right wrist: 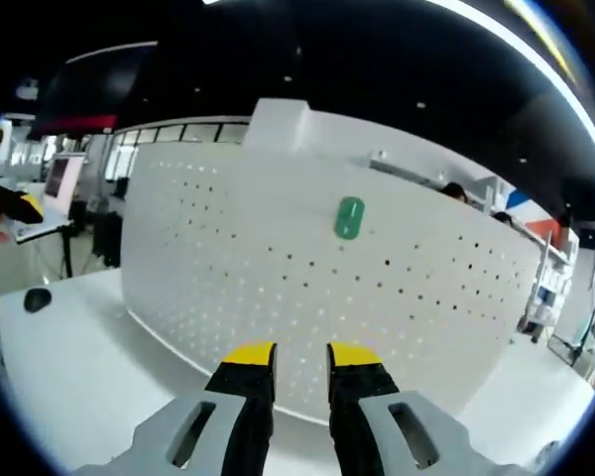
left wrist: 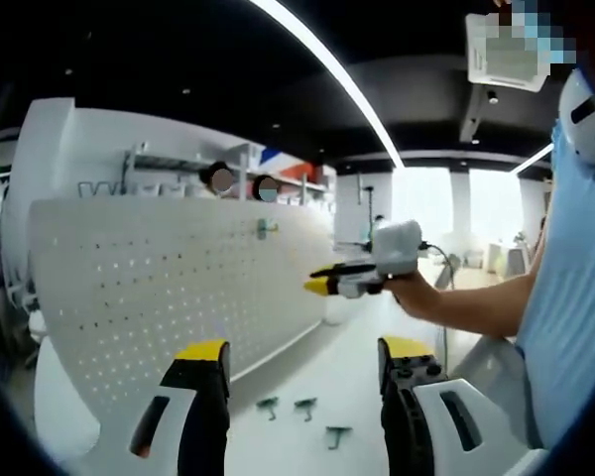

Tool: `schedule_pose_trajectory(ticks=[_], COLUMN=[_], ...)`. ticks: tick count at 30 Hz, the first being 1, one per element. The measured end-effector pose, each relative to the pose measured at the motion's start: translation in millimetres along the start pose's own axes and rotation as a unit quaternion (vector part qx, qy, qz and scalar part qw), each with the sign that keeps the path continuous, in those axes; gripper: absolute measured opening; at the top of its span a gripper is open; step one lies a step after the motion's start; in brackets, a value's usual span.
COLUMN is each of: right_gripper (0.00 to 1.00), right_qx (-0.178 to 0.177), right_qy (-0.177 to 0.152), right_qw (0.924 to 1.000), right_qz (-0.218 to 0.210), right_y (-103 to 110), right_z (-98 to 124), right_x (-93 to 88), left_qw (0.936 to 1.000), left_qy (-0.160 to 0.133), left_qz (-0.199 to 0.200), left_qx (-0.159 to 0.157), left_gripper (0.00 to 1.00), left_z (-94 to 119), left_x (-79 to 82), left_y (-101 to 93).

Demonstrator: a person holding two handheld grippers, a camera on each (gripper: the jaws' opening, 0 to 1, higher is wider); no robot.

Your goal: Insert the hook assembly into the mounting plate slot until the hook locks in place.

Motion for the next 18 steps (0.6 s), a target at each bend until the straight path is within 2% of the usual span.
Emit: schedule_pose_trajectory(ticks=[4,14,18], right_gripper=[0.19,0.19,0.19], right_qx=[0.015,0.056,0.082], right_qy=[0.017,0.042,0.057], right_qw=[0.9997,0.9975,0.9950], right_qz=[0.001,0.003,0.001], right_y=[11.3,38.7,58.8], right_z=[4.6,14.1,18.3], right_x=[-13.0,-27.1,-36.9], left_qw=[1.0000,1.0000,1.0000], left_qy=[0.003,0.006,0.006], left_qz=[0.004,0.004,0.003], left_qx=[-0.001,0.000,0.001], left_gripper=[0.62,0.62,0.62], left_z=[0.1,1.8,2.7], left_x=[-4.5,-6.5,-6.7], left_y=[-2.1,-5.2,-7.8])
Point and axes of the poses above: the point that each gripper's makers call its tool centre point, and the gripper's own axes: z roughly backward along the fingers, y roughly to its left, x roughly out of its top, the point moved 1 cm from there along z, roughly backward along the fingers, and after that the axes turned 10 degrees about -y, right-handed, at the moved point
